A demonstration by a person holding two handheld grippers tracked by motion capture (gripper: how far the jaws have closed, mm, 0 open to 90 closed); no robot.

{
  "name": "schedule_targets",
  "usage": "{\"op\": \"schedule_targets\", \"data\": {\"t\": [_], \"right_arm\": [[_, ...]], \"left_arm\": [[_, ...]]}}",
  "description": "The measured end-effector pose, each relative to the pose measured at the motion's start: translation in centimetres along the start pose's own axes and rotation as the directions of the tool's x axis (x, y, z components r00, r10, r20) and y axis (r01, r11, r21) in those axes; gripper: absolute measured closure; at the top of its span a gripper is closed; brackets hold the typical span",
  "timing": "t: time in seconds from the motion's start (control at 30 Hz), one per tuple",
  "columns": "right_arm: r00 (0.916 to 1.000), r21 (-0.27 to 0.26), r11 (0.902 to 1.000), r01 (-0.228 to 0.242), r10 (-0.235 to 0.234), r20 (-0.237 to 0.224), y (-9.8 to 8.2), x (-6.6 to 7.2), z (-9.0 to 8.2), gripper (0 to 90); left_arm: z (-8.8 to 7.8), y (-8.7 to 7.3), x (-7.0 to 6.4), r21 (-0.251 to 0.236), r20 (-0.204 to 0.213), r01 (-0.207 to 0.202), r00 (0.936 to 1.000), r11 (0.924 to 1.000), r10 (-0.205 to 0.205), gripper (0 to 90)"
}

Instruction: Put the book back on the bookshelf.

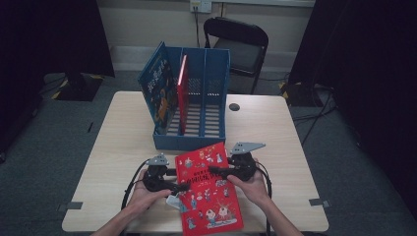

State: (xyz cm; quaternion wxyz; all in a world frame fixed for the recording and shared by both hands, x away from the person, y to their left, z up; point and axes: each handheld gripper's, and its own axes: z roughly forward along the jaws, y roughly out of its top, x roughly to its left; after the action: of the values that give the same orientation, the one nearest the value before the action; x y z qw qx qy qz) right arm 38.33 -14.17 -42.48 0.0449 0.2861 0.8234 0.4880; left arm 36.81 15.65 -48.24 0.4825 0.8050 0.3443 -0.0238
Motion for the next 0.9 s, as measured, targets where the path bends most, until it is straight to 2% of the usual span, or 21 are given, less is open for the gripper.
{"op": "schedule_targets", "data": {"t": [0.1,0.2,0.37,0.5,0.67,0.8,0.9], "right_arm": [[1.0,-0.028,0.9996,0.007,-0.007,-0.005,0.1,0.4,-0.2,58.4],[0.9998,-0.044,0.9989,0.016,-0.016,-0.014,0.3,0.7,-0.3,60.1],[0.9998,-0.046,0.9989,0.007,-0.008,-0.02,0.4,0.6,-0.4,60.1],[0.9999,-0.04,0.9991,-0.012,0.011,-0.012,0.6,0.5,-0.5,59.8],[0.9975,-0.026,0.9972,-0.071,0.071,-0.006,0.7,0.0,-0.7,58.9],[0.9972,-0.036,0.9966,-0.074,0.075,0.002,0.8,0.0,-1.1,58.3],[0.9962,-0.047,0.9951,-0.087,0.087,0.006,1.0,-0.1,-1.4,57.8]], "left_arm": [[0.0,0.1,0.1,-0.022,0.051,0.056,0.9972,0.9982,-0.055,15.6],[-0.2,0.2,0.1,-0.02,0.059,0.059,0.9966,0.9981,-0.058,15.7],[-0.9,0.4,0.3,-0.043,0.069,0.081,0.9946,0.9958,-0.078,25.3],[-1.1,0.6,0.2,-0.04,0.058,0.069,0.9961,0.9968,-0.066,28.1],[-1.7,1.1,0.0,-0.061,0.052,0.041,0.9979,0.9973,-0.038,35.5],[-2.0,1.6,-0.3,-0.057,0.039,0.011,0.9992,0.9983,-0.008,37.3],[-2.3,2.1,-0.4,-0.079,0.042,0.003,0.9991,0.9969,0.0,40.5]]}}
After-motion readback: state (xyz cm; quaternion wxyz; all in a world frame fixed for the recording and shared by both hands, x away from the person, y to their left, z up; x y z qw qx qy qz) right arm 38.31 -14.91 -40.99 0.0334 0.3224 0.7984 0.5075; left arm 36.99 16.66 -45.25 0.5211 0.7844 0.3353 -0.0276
